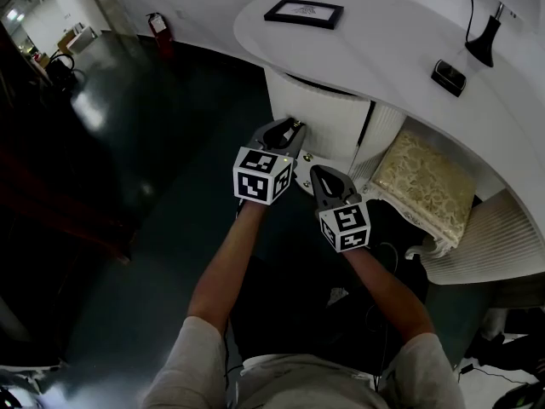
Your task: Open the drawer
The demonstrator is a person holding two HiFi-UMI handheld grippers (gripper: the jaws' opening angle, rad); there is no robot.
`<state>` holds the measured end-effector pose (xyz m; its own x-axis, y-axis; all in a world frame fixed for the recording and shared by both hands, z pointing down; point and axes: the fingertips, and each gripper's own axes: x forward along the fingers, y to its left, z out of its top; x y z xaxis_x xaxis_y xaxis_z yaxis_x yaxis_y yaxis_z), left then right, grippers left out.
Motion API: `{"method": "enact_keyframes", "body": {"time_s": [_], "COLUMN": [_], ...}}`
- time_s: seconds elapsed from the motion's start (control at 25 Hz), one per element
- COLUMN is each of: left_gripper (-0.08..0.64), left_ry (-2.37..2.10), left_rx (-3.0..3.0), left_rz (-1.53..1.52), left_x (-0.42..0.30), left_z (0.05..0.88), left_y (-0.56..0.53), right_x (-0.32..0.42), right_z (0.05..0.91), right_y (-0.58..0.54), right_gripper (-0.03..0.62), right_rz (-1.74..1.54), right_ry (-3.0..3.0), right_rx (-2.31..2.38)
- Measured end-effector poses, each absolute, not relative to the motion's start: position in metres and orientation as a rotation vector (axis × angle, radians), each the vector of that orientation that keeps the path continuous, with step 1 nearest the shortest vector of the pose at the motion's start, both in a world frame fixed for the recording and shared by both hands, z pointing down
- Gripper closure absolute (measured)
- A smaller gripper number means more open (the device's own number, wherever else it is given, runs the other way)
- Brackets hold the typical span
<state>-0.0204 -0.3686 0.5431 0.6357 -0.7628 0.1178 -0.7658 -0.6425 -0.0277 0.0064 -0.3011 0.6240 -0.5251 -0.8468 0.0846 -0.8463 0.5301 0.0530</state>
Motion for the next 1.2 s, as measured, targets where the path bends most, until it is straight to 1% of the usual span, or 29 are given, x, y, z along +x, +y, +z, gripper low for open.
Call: {"method": "enact_keyframes", "body": {"time_s": [0.52,0.76,0.88,1.04,1.2], "left_gripper": [0.454,0.454,0.454,0.454,0.454], "left_ry": [-1.307,-1.318,-1.314,-1.308,-1.29], "left_rx": [2.822,2.813,2.817,2.82,2.822], "left_rz": [0.197,0.187,0.189,0.184,0.115], "left_x": [-0.031,-0.032,-0.034,-0.036,-0.036], "left_z": [0.543,0.544,0.545,0.545,0.544], "left_y": [-0.356,-0.355,-0.351,-0.349,-0.35], "right_x": [0.028,0.027,0.015,-0.013,-0.031], "right_z": [0.618,0.622,0.631,0.636,0.655], "right_y": [-0.291,-0.288,-0.282,-0.267,-0.263], "right_gripper": [0.577,0.577,0.577,0.577,0.577], "right_rz": [-0.052,-0.052,-0.006,-0.049,0.067], "right_ry": [-2.621,-2.64,-2.667,-2.73,-2.756], "right_rx": [1.535,1.52,1.45,1.313,1.229]}}
